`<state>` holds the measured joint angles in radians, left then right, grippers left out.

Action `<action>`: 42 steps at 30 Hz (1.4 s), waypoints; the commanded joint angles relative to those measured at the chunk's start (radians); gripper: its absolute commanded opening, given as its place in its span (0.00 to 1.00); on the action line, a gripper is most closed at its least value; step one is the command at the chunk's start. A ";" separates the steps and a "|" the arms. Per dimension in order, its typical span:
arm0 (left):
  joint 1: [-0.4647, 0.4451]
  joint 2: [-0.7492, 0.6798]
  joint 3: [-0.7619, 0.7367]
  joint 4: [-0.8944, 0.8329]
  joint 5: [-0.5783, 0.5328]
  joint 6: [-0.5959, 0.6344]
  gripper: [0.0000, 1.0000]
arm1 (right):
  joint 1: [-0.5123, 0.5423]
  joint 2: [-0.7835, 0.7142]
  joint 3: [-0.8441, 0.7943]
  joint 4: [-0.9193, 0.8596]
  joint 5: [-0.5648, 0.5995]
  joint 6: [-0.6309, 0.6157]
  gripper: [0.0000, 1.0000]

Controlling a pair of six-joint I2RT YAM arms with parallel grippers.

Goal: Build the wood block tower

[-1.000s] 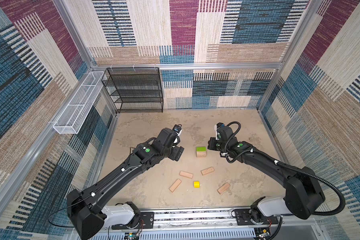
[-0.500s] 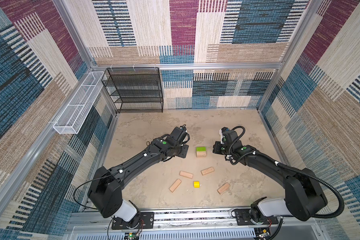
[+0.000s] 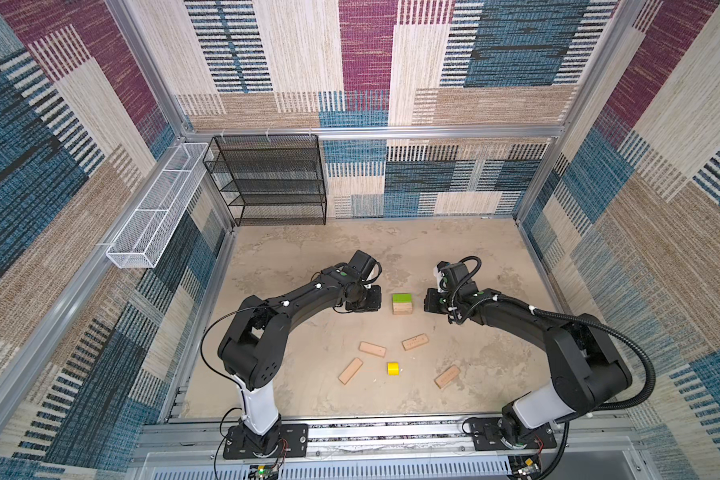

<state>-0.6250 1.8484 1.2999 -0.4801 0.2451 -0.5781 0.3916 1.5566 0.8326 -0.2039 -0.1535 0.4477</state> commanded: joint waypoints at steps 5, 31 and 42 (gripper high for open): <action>0.014 0.068 0.027 0.056 0.119 -0.092 0.26 | -0.004 0.046 0.030 0.030 -0.042 -0.029 0.00; 0.016 0.192 0.114 0.063 0.168 -0.078 0.11 | -0.010 0.052 0.034 0.002 -0.014 -0.064 0.00; 0.019 0.200 0.105 0.089 0.207 -0.097 0.11 | -0.010 0.042 0.032 -0.008 -0.007 -0.064 0.00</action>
<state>-0.6086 2.0422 1.4063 -0.4065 0.4252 -0.6552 0.3801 1.6073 0.8654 -0.2134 -0.1730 0.3916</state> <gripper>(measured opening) 0.111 0.051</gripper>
